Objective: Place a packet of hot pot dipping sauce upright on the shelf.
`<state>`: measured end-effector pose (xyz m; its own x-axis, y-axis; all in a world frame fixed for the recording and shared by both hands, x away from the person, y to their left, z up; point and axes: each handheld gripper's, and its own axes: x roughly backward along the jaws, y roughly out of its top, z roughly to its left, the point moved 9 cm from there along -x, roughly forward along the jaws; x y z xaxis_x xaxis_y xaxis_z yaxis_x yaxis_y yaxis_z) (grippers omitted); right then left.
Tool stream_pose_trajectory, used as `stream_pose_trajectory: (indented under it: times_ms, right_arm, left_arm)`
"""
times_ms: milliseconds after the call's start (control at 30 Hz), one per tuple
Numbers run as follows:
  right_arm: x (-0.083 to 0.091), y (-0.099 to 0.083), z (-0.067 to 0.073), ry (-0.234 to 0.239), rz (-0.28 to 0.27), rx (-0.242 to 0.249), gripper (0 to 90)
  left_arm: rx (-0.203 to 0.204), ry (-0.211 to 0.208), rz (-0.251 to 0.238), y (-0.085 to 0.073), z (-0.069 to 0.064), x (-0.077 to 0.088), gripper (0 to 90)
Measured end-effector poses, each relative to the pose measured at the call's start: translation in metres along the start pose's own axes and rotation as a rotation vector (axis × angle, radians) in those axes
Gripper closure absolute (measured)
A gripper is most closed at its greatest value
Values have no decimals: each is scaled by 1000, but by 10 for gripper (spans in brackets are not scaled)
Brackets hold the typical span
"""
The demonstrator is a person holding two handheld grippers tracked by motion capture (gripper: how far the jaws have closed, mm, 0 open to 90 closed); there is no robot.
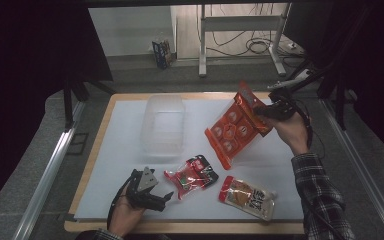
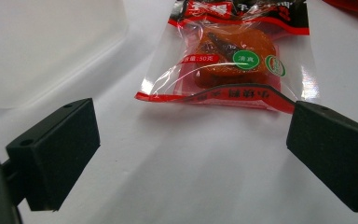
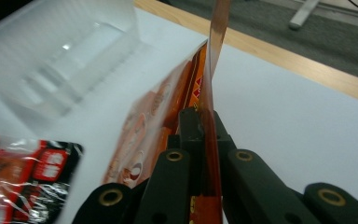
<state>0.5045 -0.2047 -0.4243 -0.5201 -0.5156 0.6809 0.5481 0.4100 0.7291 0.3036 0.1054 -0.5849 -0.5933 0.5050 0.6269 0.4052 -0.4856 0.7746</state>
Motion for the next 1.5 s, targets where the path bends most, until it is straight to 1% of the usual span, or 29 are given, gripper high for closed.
stream_pose_trajectory:
  times_ms: [33,67,100,167,233,267,300,400,500,533,567,667,733,833,867,900,1000,1167,1333,1500]
  right_arm:
    - [2,7,11,26,-10,3,884]
    - [2,7,11,26,-10,3,884]
    - [4,14,22,44,-10,23,885]
    - [3,21,33,56,-6,43,885]
    - [2,27,42,75,-6,53,885]
    - [2,27,42,75,-6,53,885]
    - [0,32,51,96,-3,56,885]
    - [-3,39,65,117,6,87,885]
    - [-7,45,78,132,17,114,886]
    - [-7,45,78,132,17,114,886]
    - [-9,49,86,145,21,121,886]
    - [-12,54,96,167,27,133,887]
    - [-13,57,101,171,32,143,887]
    - [-15,62,105,165,32,154,888]
    - [-15,62,105,165,32,154,888]
    - [-15,67,106,163,25,151,888]
    - [-16,73,107,162,13,145,888]
    - [-20,85,110,174,-14,120,888]
    - [-22,99,111,162,-36,102,888]
    - [-24,112,112,164,-59,78,888]
  left_arm:
    - [-1,0,-1,0,0,0,26]
    - [-1,0,-1,0,0,0,26]
    - [-2,0,1,0,0,0,26]
    - [-3,0,1,0,0,1,26]
    - [-4,0,0,0,0,1,26]
    - [-4,-1,1,0,0,1,26]
    - [-3,-1,1,0,0,1,26]
    - [-3,-3,2,0,0,0,26]
    - [-6,-1,2,0,0,0,26]
    - [-5,-1,1,0,0,0,26]
    - [-5,-1,-1,0,0,0,26]
    - [-5,-1,-2,0,0,1,26]
    - [-5,-1,-3,0,0,1,26]
    - [-3,-1,-6,0,1,2,26]
    - [-3,-1,-6,0,1,2,26]
    - [-3,-1,-8,1,1,2,25]
    - [-2,-1,-9,1,1,2,26]
    - [-2,1,-14,1,1,3,25]
    - [-4,0,-15,2,1,4,24]
    - [0,0,-17,2,1,4,24]
